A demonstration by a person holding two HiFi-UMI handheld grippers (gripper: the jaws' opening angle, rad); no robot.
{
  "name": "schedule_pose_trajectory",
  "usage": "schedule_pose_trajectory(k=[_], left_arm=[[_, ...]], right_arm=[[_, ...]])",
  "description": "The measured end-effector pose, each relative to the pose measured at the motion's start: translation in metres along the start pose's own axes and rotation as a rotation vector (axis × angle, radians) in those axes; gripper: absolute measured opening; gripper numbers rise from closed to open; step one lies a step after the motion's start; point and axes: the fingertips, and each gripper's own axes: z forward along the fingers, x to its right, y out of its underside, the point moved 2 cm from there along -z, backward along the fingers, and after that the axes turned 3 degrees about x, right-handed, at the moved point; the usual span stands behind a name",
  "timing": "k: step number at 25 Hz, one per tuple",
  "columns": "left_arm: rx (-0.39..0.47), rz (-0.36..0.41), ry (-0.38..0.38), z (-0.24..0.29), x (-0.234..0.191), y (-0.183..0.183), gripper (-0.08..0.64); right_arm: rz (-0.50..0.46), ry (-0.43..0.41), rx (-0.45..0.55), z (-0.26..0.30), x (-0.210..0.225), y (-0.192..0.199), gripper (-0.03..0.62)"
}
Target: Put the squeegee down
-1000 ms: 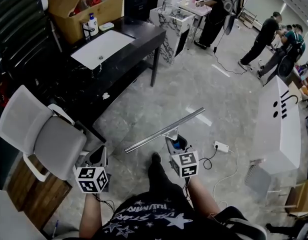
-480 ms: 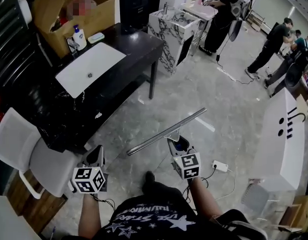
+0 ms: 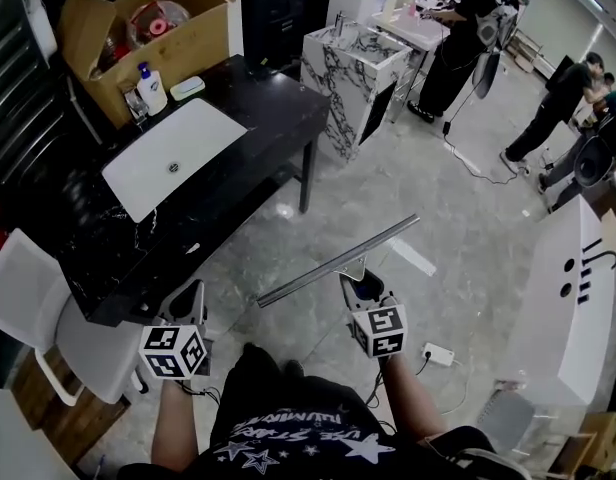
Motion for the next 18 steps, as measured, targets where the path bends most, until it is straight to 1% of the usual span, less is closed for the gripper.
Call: schedule_pose_trajectory(k=[5, 7, 12, 15, 18], left_arm=[[0.012, -0.006, -0.007, 0.037, -0.022, -0.019, 0.020], [0.023, -0.006, -0.004, 0.057, -0.035, -0.029, 0.020], [0.069, 0.001, 0.006, 0.122, -0.072, -0.075, 0.020], [0.093, -0.013, 0.003, 0.168, -0.096, -0.107, 0.020], [0.096, -0.020, 0.006, 0.213, -0.119, -0.133, 0.020]], right_arm=[[-0.011, -0.026, -0.005, 0.040, 0.007, -0.013, 0.147], [-0.021, -0.024, -0.010, 0.061, 0.013, -0.019, 0.147], [-0.053, -0.010, -0.015, 0.131, 0.036, -0.045, 0.147], [-0.057, -0.016, -0.009, 0.184, 0.051, -0.071, 0.147], [-0.071, -0.028, -0.004, 0.239, 0.062, -0.100, 0.147]])
